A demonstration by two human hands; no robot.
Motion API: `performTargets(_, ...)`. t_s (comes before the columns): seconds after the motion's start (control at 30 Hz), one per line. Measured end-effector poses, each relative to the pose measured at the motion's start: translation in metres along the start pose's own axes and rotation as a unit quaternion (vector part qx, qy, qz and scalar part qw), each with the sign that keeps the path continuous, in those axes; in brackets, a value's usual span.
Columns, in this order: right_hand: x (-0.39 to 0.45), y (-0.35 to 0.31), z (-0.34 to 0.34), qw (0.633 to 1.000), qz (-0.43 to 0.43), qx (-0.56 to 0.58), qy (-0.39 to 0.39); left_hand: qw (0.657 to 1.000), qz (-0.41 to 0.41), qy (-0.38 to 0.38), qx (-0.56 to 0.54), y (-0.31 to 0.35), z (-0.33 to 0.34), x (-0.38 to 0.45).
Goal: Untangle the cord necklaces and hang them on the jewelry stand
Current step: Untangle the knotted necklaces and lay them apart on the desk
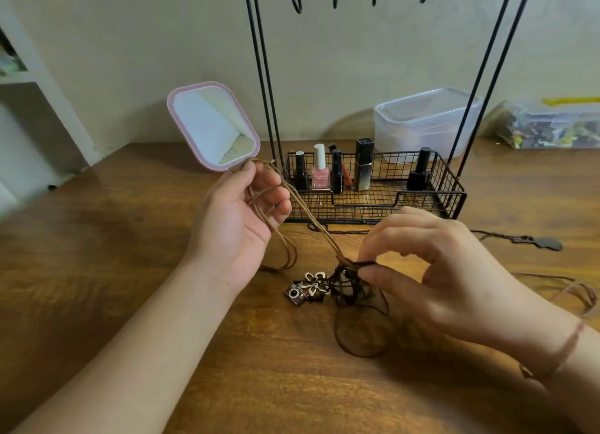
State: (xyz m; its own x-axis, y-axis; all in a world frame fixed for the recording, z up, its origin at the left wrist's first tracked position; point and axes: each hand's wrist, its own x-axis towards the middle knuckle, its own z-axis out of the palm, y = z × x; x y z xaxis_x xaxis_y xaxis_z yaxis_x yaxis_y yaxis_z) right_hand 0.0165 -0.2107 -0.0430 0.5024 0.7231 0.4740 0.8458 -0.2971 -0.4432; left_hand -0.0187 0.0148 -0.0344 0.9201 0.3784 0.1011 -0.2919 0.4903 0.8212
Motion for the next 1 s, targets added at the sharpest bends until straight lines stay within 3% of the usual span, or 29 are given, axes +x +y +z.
performTargets(0.17,-0.001,-0.001,-0.005,0.993,-0.073,0.017,-0.087,1.000,0.001,0.018,-0.001,-0.001,0.000,0.003)
performTargets(0.33,-0.003,-0.003,-0.005,0.981,-0.064,-0.014,-0.181,0.997,0.034,-0.073,-0.008,0.003,0.003,-0.001)
performTargets(0.53,0.000,-0.002,0.013,0.998,0.048,0.012,-0.035,0.978,0.045,-0.200,-0.031,0.006,0.009,-0.011)
performTargets(0.63,0.001,-0.002,0.015,0.997,0.069,-0.010,-0.031,0.975,0.044,-0.216,-0.037,0.006,0.011,-0.013)
performTargets(0.87,0.004,-0.005,0.024,0.995,0.073,-0.034,-0.060,0.979,0.043,-0.195,-0.040,0.006,0.009,-0.011)
performTargets(1.0,0.005,-0.003,0.022,0.996,0.077,-0.033,-0.034,0.996,0.001,-0.086,0.010,0.003,0.001,-0.002)
